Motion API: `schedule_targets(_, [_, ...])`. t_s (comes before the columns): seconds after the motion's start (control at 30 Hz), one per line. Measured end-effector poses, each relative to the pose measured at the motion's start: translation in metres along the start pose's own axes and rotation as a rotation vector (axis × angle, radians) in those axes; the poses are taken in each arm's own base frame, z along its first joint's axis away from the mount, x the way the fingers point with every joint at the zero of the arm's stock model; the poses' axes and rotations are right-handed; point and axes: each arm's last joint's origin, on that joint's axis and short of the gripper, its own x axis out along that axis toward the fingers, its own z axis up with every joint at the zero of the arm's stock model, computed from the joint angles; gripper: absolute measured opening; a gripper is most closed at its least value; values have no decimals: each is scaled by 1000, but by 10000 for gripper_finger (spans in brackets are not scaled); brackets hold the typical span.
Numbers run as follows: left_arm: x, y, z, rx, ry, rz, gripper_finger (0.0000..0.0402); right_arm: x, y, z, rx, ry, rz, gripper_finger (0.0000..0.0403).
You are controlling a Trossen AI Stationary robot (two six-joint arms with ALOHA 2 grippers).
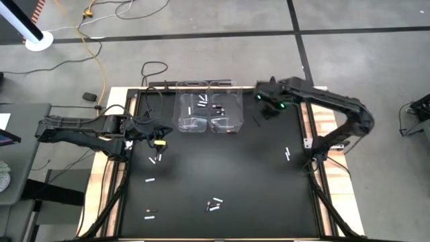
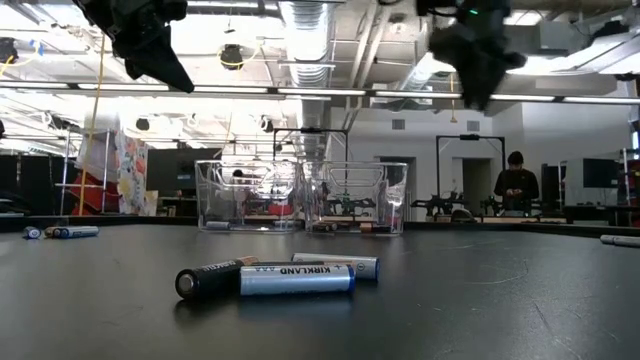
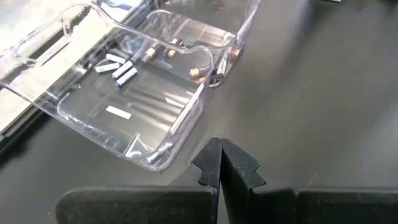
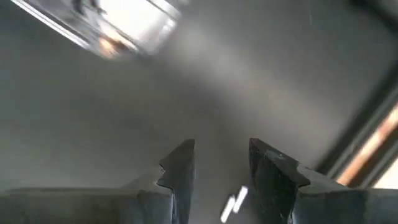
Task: Sort batteries
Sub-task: Put the white battery into the left transparent bin
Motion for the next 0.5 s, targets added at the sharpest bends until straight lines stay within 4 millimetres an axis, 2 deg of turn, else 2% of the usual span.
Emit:
schedule_targets(0.13, [0, 0, 0, 4, 0, 0, 0, 21, -14, -32, 102, 92, -39, 164])
schedule_targets(0.23, [0, 0, 0, 5, 0, 0, 0, 41, -21, -49, 162, 177, -54, 164])
schedule_targets(0.5, [0, 0, 0, 7, 0, -1, 0, 89, -31, -72, 211, 435, -101, 164])
